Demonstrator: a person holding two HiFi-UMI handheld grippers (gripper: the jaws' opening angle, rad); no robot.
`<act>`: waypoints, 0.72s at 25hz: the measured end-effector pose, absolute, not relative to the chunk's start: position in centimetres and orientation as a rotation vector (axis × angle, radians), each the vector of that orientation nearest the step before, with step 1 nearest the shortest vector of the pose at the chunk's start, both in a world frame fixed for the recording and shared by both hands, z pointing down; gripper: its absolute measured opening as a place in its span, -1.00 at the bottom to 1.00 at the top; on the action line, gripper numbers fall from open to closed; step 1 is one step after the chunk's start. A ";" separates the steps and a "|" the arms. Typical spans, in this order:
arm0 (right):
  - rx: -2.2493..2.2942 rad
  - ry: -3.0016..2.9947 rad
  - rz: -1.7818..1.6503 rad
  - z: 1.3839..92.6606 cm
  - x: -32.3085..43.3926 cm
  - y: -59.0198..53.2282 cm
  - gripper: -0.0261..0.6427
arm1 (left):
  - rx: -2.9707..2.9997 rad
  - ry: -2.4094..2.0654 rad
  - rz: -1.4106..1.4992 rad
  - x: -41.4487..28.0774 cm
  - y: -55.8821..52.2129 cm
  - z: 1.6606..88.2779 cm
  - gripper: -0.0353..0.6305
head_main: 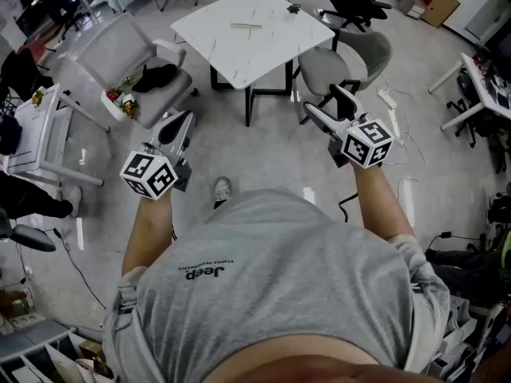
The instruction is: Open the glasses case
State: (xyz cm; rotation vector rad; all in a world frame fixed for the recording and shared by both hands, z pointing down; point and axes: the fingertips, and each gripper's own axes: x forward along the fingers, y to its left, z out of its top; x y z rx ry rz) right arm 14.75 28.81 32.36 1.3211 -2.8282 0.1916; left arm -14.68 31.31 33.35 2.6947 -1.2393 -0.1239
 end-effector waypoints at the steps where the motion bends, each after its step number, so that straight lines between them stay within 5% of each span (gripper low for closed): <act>1: 1.340 -2.823 0.188 32.2 13.8 27.1 0.19 | 2.706 -1.220 -0.133 -15.6 29.1 33.3 -0.75; 18: 1.466 -2.764 0.227 30.2 -0.5 4.2 0.19 | 2.769 -0.928 -0.101 -27.2 1.3 32.8 -0.75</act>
